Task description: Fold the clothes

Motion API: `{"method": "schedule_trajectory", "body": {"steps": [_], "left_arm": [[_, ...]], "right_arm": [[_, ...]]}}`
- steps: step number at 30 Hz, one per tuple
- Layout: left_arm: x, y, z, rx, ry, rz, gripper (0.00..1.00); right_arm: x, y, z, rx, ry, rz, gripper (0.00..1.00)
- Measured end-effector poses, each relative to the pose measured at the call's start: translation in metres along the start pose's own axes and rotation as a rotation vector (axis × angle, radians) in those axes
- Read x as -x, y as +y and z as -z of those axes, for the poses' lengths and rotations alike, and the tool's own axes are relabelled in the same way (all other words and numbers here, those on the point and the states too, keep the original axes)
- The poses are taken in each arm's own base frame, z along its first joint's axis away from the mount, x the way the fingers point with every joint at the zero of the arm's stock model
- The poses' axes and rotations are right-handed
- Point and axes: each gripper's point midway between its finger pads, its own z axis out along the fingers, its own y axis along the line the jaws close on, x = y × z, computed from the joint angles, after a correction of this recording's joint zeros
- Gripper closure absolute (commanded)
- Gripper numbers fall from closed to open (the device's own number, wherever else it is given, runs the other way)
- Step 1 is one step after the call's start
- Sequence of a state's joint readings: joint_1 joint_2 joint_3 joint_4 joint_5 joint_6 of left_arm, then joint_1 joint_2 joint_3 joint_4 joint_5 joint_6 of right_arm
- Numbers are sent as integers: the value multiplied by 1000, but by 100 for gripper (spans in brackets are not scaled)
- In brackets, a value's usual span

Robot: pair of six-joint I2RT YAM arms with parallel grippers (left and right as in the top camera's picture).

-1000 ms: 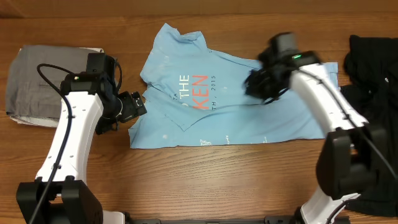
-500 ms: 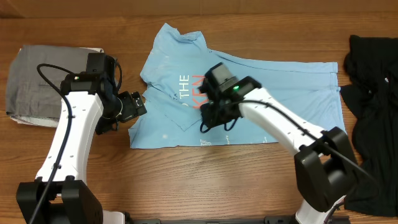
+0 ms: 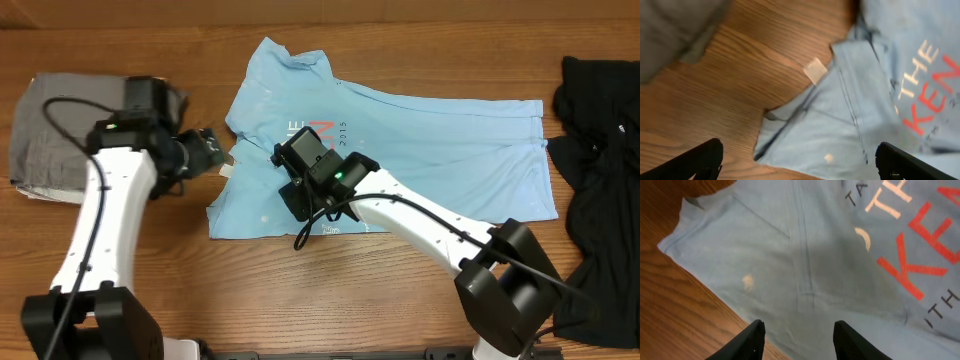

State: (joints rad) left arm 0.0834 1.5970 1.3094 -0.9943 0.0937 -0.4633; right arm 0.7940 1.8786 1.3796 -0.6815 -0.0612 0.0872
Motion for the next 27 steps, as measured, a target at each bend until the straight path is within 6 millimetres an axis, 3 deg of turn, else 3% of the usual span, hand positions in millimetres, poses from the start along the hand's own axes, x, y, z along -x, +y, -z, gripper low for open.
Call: {"method": "schedule_trajectory", "body": {"steps": [6, 9, 19, 27], "left_arm": [[25, 50, 7, 0, -30, 206, 0], [30, 65, 9, 10, -39, 254, 0], [30, 66, 9, 7, -37, 259, 0], [30, 66, 9, 5, -36, 259, 0]], "right_arm": [[3, -3, -12, -16, -58, 16, 56], [0, -5, -22, -19, -88, 21, 57], [-9, -9, -42, -15, -168, 60, 56], [-9, -10, -44, -17, -183, 97, 55]]}}
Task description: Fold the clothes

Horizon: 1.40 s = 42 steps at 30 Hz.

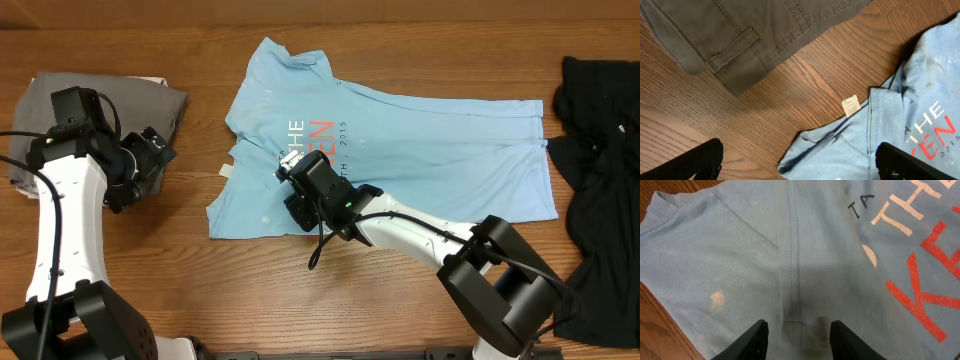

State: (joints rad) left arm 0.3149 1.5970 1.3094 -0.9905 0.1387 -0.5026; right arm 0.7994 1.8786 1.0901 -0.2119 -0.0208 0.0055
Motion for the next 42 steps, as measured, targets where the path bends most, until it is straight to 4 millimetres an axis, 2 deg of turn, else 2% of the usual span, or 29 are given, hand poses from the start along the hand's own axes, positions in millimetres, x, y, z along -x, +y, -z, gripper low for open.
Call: {"method": "schedule_trajectory", "body": {"steps": [5, 12, 16, 21, 28, 32, 36, 42], "left_arm": [[0, 0, 0, 0, 0, 0, 0], [0, 0, 0, 0, 0, 0, 0], [0, 0, 0, -1, 0, 0, 0], [0, 0, 0, 0, 0, 0, 0], [0, 0, 0, 0, 0, 0, 0], [0, 0, 0, 0, 0, 0, 0], [0, 0, 0, 0, 0, 0, 0], [0, 0, 0, 0, 0, 0, 0]], "right_arm": [[3, 0, -2, 1, -16, 6, 52], [-17, -2, -21, -4, 44, 7, 51], [-17, -2, -22, -4, 45, 8, 53], [-17, -3, -22, -5, 45, 7, 63], [-16, -2, -22, -3, 40, 0, 89], [-12, -2, -21, -2, 32, 3, 93], [3, -5, -19, -12, -7, 1, 96], [16, -29, -16, -56, -52, -33, 96]]}}
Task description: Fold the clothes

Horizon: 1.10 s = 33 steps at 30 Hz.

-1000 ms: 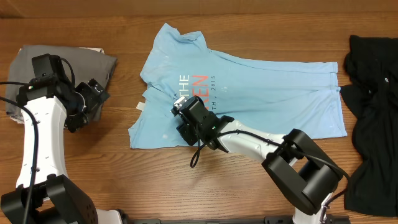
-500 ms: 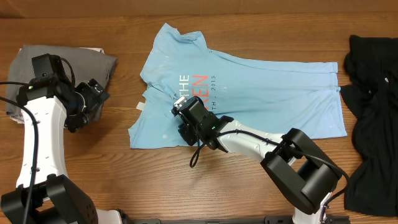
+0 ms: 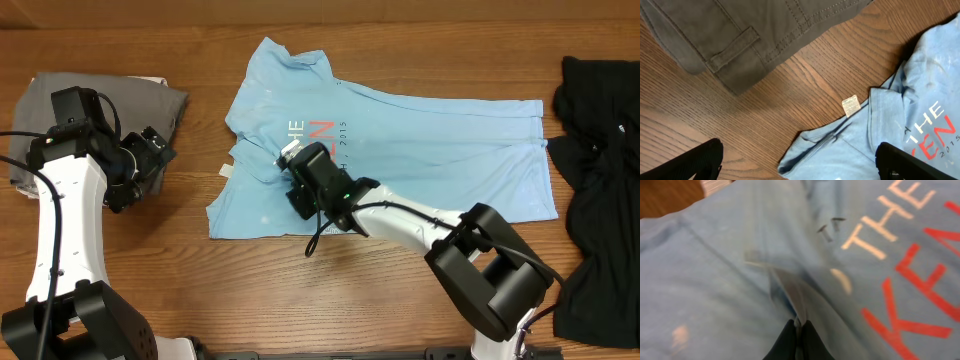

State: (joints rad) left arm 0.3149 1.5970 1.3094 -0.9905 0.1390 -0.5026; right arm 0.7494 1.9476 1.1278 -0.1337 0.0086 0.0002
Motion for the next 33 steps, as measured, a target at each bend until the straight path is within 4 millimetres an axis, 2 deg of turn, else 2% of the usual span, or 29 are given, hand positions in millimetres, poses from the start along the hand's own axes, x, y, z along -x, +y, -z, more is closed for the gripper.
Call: {"method": "schedule_trajectory", "body": {"steps": [7, 12, 15, 22, 25, 29, 33], "left_arm": [[0, 0, 0, 0, 0, 0, 0], [0, 0, 0, 0, 0, 0, 0], [0, 0, 0, 0, 0, 0, 0], [0, 0, 0, 0, 0, 0, 0], [0, 0, 0, 0, 0, 0, 0], [0, 0, 0, 0, 0, 0, 0], [0, 0, 0, 0, 0, 0, 0]], "right_arm": [[17, -32, 1, -47, -65, -47, 95], [29, -38, 3, -57, -116, -57, 79], [35, -39, 1, -59, -144, -51, 78], [29, -49, -22, -107, -159, -55, 84], [29, -52, -27, -126, -169, -55, 96], [35, -57, -26, -139, -199, -63, 96], [38, -74, -24, -161, -217, -116, 96]]}}
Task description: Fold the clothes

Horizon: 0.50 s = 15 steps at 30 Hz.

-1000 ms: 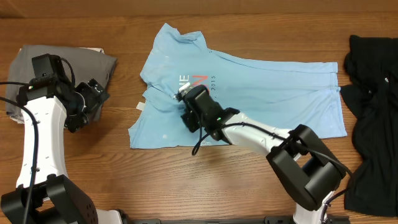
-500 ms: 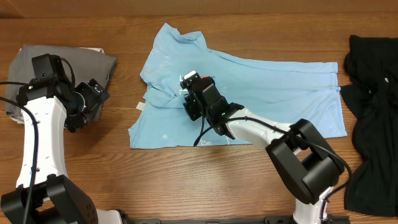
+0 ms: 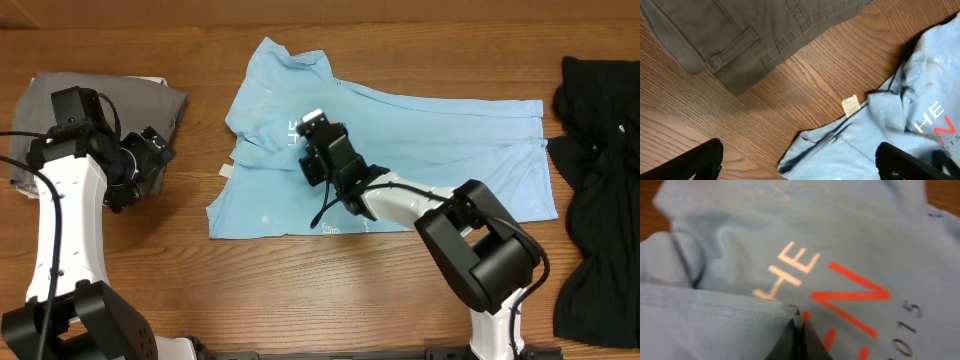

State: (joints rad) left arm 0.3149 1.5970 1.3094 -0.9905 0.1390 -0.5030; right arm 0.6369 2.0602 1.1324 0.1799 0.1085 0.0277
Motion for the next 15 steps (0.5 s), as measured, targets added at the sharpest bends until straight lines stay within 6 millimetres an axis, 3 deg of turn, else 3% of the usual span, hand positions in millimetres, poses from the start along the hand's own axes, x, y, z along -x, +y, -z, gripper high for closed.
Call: {"method": "schedule_trajectory", "body": {"steps": [6, 8, 12, 13, 15], "left_arm": [[0, 0, 0, 0, 0, 0, 0], [0, 0, 0, 0, 0, 0, 0], [0, 0, 0, 0, 0, 0, 0], [0, 0, 0, 0, 0, 0, 0], [0, 0, 0, 0, 0, 0, 0]], "right_arm": [[3, -46, -2, -36, -4, -134, 95], [3, -60, -2, -44, -4, -163, 84], [3, -73, -2, -54, -4, -196, 48], [3, -72, -2, -51, -5, -199, 42], [4, -70, -3, -44, -9, -197, 41]]}}
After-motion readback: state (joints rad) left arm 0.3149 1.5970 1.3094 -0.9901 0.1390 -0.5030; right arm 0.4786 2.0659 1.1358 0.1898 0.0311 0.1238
